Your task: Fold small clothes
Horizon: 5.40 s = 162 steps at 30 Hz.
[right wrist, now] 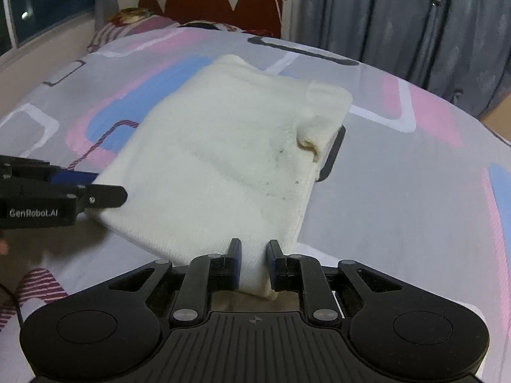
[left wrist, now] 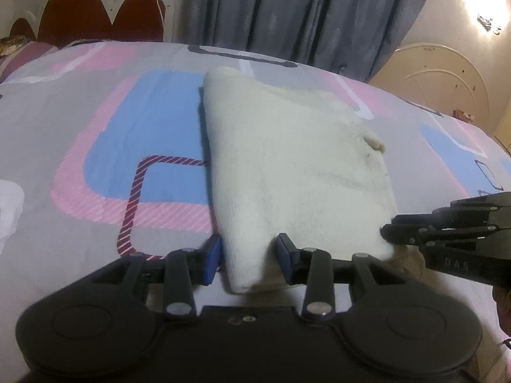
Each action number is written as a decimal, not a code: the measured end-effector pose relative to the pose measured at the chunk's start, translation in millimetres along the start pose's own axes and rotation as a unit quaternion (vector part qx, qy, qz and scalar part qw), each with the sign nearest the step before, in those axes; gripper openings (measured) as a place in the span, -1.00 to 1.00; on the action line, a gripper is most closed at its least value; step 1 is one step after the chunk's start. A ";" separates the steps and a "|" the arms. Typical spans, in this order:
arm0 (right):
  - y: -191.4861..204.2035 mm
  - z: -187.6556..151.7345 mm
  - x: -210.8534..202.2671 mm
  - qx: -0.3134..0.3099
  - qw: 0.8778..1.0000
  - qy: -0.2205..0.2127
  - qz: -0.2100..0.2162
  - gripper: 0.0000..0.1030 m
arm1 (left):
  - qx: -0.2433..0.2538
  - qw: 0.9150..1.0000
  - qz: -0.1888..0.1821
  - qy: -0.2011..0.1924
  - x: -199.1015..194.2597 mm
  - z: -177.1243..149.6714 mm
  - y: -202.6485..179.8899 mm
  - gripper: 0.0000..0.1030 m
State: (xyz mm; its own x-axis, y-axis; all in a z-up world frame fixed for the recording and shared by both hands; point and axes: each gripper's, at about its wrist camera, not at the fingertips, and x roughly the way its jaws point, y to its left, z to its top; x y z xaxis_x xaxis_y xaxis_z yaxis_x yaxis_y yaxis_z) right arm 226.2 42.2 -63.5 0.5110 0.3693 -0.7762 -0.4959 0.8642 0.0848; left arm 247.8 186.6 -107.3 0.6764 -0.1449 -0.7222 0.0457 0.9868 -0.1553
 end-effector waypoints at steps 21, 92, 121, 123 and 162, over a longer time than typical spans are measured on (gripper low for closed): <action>4.1 -13.8 -0.7 0.002 0.999 -0.032 -0.022 -0.70 | -0.002 1.000 0.012 -0.015 0.5 -4.6 -0.5 -0.12; 97.0 -173.2 -379.3 0.143 0.960 -0.231 -0.071 1.00 | 0.044 0.976 0.049 -0.206 -338.8 -136.8 -139.2 1.00; 88.6 -179.4 -396.4 0.129 0.959 -0.242 -0.076 1.00 | 0.040 0.972 0.052 -0.225 -353.5 -135.4 -125.1 1.00; 87.3 -180.5 -397.2 0.129 0.959 -0.242 -0.077 1.00 | 0.040 0.972 0.053 -0.226 -353.3 -134.9 -124.8 1.00; 74.9 -180.6 -402.4 0.128 0.960 -0.240 -0.074 1.00 | 0.045 0.971 0.058 -0.227 -351.5 -132.4 -125.3 1.00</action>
State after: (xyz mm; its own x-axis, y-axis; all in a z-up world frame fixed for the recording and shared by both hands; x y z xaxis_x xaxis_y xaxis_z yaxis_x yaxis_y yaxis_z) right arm -143.4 -103.4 142.3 0.8573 0.2968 -0.4206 -0.2348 0.9526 0.1936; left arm -93.0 104.4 76.8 0.9344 -0.0057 -0.3562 -0.0001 0.9999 -0.0163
